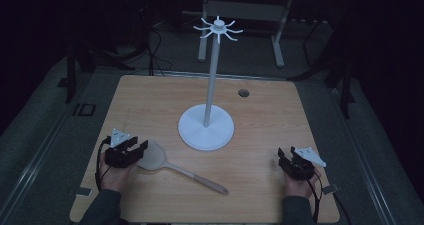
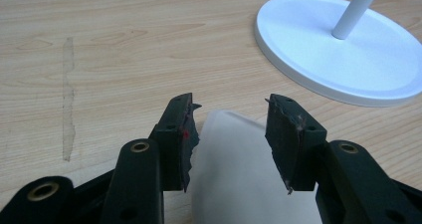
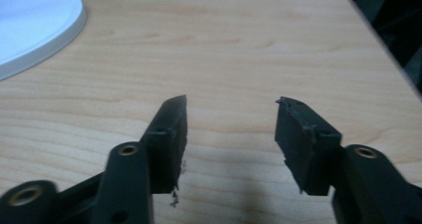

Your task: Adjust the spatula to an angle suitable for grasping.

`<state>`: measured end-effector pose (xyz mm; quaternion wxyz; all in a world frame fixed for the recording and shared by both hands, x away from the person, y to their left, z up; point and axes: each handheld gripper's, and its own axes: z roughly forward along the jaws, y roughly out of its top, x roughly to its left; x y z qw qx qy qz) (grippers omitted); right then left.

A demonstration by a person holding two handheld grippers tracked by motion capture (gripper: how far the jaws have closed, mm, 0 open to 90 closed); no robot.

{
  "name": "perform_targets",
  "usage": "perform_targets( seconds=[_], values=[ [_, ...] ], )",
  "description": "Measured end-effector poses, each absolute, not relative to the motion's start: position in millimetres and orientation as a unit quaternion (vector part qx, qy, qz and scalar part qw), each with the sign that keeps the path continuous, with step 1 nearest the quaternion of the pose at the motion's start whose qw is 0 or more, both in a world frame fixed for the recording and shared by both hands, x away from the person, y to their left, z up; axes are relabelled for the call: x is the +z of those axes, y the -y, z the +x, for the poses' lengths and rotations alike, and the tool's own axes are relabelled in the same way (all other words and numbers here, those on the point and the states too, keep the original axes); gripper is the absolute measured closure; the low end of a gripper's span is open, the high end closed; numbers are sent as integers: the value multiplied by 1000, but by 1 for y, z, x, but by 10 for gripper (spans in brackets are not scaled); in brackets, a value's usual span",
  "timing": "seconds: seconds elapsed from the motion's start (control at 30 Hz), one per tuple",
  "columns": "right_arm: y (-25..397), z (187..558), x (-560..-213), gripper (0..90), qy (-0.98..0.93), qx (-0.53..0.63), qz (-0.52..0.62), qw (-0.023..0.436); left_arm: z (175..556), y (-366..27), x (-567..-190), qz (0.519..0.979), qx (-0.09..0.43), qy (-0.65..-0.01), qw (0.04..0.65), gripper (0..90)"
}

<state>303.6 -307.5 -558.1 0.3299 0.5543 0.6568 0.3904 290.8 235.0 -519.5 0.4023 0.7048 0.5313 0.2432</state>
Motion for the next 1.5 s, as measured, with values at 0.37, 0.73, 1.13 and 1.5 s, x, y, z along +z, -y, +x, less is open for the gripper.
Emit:
perform_targets(
  seconds=[0.37,0.73,1.13,1.5],
  values=[
    [308,303,-558,435,-654,396,555,327,292,-217,-513,761,200,-461,410,602],
    [307,303,-558,418,-659,393,553,326,282,-178,-523,828,136,-369,399,741],
    [307,302,-558,405,-661,394,551,325,269,-137,-530,872,92,-287,386,897],
    [307,302,-558,406,-662,394,550,324,256,-100,-545,912,67,-221,339,899]
  ],
)
